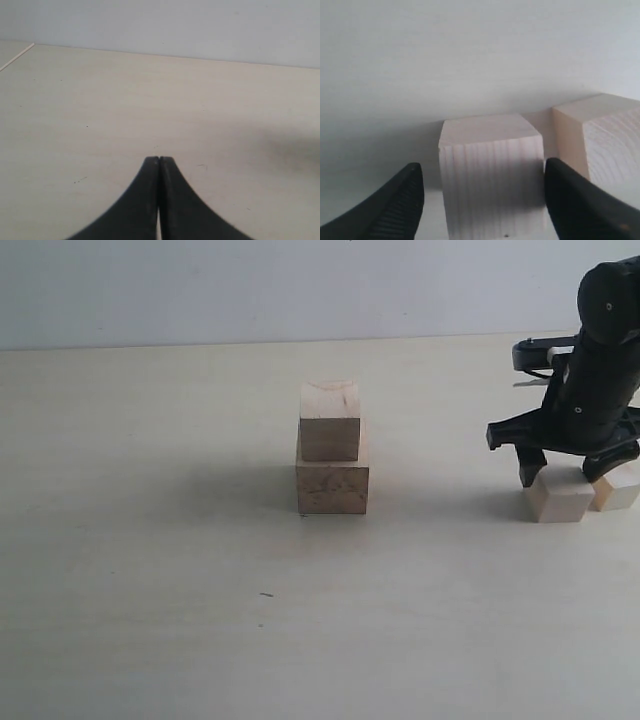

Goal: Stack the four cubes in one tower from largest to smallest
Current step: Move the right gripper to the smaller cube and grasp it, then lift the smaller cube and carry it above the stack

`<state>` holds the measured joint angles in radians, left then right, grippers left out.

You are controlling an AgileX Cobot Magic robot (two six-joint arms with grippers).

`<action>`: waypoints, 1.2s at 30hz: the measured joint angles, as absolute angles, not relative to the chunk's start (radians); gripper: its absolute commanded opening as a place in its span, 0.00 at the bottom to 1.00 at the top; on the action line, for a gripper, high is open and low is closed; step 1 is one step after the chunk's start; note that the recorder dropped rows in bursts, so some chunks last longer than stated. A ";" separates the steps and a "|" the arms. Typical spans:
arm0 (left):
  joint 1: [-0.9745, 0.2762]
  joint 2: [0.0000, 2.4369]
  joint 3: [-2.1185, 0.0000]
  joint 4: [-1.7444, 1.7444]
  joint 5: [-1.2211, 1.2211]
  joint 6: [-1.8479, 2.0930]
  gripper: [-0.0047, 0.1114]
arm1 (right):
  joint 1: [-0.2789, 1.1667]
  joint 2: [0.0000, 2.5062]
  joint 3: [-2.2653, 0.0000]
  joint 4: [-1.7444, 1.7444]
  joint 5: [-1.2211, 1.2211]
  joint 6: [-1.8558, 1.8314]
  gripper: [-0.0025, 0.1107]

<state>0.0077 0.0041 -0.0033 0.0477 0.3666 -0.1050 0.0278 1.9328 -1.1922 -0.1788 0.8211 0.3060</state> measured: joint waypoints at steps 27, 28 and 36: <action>0.008 0.004 -0.003 0.048 0.367 -0.105 0.04 | 0.028 1.923 -1.195 -0.081 0.843 0.198 0.40; 0.008 0.004 -0.003 0.048 0.367 -0.105 0.04 | 0.028 1.913 -1.196 -0.078 0.843 0.195 0.40; 0.008 0.004 -0.003 0.048 0.367 -0.105 0.04 | 0.028 1.742 -1.209 0.016 0.957 0.101 0.40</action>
<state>0.0077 0.0041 -0.0033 0.0477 0.3666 -0.1050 0.0278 1.7424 -1.2086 0.0156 0.9571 0.1015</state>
